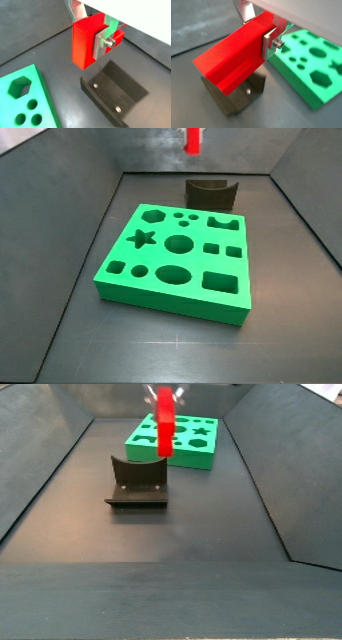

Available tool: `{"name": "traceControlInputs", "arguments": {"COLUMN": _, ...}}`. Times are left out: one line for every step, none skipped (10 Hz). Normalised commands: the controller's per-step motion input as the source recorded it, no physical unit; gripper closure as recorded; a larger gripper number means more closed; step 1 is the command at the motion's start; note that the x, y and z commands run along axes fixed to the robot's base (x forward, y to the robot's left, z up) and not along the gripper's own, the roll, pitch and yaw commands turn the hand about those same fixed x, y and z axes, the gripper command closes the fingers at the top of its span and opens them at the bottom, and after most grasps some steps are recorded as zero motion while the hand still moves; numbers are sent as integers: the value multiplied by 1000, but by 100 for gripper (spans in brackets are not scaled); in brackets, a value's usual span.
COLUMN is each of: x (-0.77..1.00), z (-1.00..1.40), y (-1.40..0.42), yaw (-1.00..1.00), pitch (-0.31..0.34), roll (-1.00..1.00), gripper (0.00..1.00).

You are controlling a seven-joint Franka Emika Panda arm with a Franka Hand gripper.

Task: Pick up the double-square object. Move up. Place the double-square object on the fixture. Regrasp the double-square object. Move to above the board. Insert the double-square object.
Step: Place the double-square object on the fixture.

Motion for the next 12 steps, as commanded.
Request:
{"name": "traceControlInputs", "arguments": {"x": 871, "z": 254, "y": 76, "yaw": -144, "pitch": 65, "roll": -1000, "gripper": 100}}
{"name": "traceControlInputs", "arguments": {"x": 720, "z": 99, "y": 57, "yaw": -145, "pitch": 67, "roll": -1000, "gripper": 100}}
{"name": "traceControlInputs", "arguments": {"x": 607, "z": 65, "y": 48, "yaw": -148, "pitch": 73, "roll": -1000, "gripper": 100}}
{"name": "traceControlInputs", "arguments": {"x": 446, "z": 37, "y": 44, "yaw": -153, "pitch": 81, "roll": -1000, "gripper": 100}}
{"name": "traceControlInputs", "arguments": {"x": 365, "z": 20, "y": 42, "yaw": -159, "pitch": 83, "roll": -1000, "gripper": 100}}
{"name": "traceControlInputs", "arguments": {"x": 204, "z": 9, "y": 42, "yaw": -171, "pitch": 85, "roll": -1000, "gripper": 100}}
{"name": "traceControlInputs", "arguments": {"x": 86, "z": 9, "y": 43, "yaw": -180, "pitch": 83, "roll": -956, "gripper": 100}}
{"name": "traceControlInputs", "arguments": {"x": 24, "z": 15, "y": 39, "yaw": -160, "pitch": 18, "roll": -699, "gripper": 100}}
{"name": "traceControlInputs", "arguments": {"x": 23, "z": 6, "y": 35, "yaw": -147, "pitch": -5, "roll": -565, "gripper": 100}}
{"name": "traceControlInputs", "arguments": {"x": 49, "z": -3, "y": 22, "yaw": -108, "pitch": -15, "roll": -279, "gripper": 100}}
{"name": "traceControlInputs", "arguments": {"x": 54, "z": -4, "y": 25, "yaw": -93, "pitch": -13, "roll": -214, "gripper": 100}}
{"name": "traceControlInputs", "arguments": {"x": 120, "z": -1000, "y": 132, "yaw": -7, "pitch": 224, "roll": -1000, "gripper": 100}}
